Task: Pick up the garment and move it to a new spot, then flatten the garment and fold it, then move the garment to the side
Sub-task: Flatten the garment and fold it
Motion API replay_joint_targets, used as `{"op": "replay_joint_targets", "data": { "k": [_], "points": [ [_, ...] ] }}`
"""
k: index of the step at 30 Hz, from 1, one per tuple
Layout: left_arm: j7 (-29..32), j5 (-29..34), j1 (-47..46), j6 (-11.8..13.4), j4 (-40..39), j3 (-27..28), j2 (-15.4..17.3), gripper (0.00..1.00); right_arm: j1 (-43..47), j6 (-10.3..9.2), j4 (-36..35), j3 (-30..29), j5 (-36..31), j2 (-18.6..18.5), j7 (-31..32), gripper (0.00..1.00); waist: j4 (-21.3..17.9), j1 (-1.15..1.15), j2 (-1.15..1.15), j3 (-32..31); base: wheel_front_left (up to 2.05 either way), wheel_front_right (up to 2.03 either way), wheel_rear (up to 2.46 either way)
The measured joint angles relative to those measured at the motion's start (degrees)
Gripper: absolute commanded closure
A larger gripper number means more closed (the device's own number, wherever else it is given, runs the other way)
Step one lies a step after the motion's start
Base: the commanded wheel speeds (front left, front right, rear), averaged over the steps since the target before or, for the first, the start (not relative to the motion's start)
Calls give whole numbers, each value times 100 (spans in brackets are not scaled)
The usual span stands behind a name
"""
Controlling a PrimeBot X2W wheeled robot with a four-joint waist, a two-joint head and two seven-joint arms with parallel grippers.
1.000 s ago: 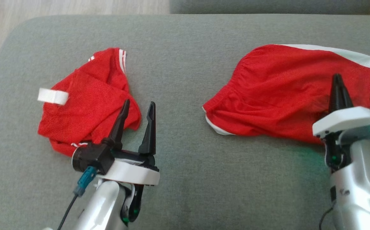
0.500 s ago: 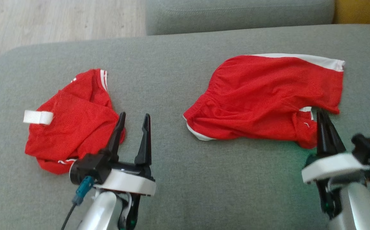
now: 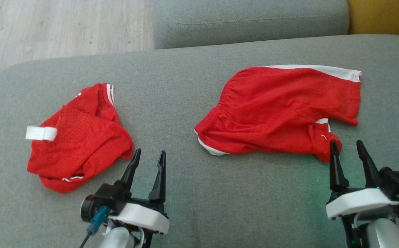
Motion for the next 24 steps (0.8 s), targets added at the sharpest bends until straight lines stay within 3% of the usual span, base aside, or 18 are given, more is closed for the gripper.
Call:
{"op": "replay_joint_targets", "data": {
  "k": [6, 11, 24],
  "points": [
    [0, 2, -105, -2, 1, -35, 1, 0, -133, 0, 91, 7, 252, 1, 232, 0, 67, 0, 0, 171, 0, 0, 0],
    [0, 59, -299, -45, -53, -110, 0, 0, -870, 0, 594, -78, 896, 1, 773, 0, 181, 1, 0, 405, 0, 0, 0],
    [0, 38, -559, -47, -86, -254, -1, 0, -2614, 0, 2909, -926, 1527, -7, 1651, 0, 671, 1, 0, 834, 0, 0, 0]
  ]
}}
